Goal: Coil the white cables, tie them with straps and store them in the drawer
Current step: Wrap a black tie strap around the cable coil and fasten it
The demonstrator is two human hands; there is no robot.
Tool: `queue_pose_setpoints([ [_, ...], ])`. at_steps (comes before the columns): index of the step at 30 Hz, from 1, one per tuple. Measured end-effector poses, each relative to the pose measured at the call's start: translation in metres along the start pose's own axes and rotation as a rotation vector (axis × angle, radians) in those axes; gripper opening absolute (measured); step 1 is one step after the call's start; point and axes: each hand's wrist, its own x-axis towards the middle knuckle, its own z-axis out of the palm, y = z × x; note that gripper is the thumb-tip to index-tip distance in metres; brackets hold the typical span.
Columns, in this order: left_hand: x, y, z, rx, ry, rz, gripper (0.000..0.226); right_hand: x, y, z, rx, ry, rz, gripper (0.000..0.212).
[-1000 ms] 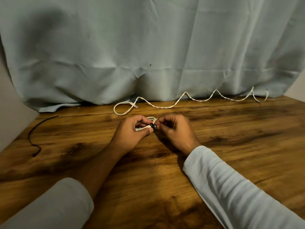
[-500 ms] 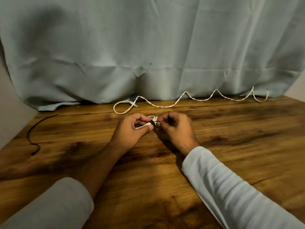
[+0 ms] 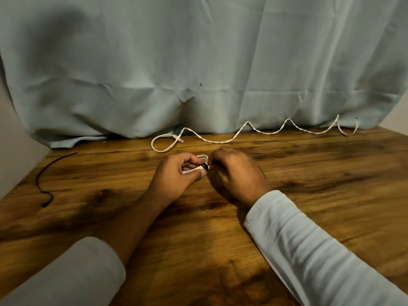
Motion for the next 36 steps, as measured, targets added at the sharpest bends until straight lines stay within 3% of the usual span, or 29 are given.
queue_pose_setpoints([
  [8,0.001,-0.002,0.001,0.031,-0.017,0.022,0.027,0.0,-0.004,-0.002,-0.075,-0.031,-0.06,0.014],
  [14,0.003,-0.004,-0.001,-0.03,-0.045,0.008,0.027,-0.001,0.0,0.008,0.391,0.086,0.278,0.015],
  [20,0.004,-0.005,-0.007,-0.068,-0.131,-0.006,0.033,-0.002,0.002,0.009,0.487,0.122,0.375,0.025],
  [24,0.005,-0.007,-0.007,-0.05,-0.126,0.006,0.031,-0.003,0.005,0.007,0.4,0.097,0.295,0.013],
  [28,0.006,-0.012,-0.007,-0.048,-0.127,0.012,0.029,-0.002,0.005,0.002,0.174,0.031,0.111,0.016],
  [36,0.007,-0.011,-0.005,-0.088,-0.125,0.008,0.023,0.001,-0.015,-0.003,0.029,-0.019,0.019,0.018],
])
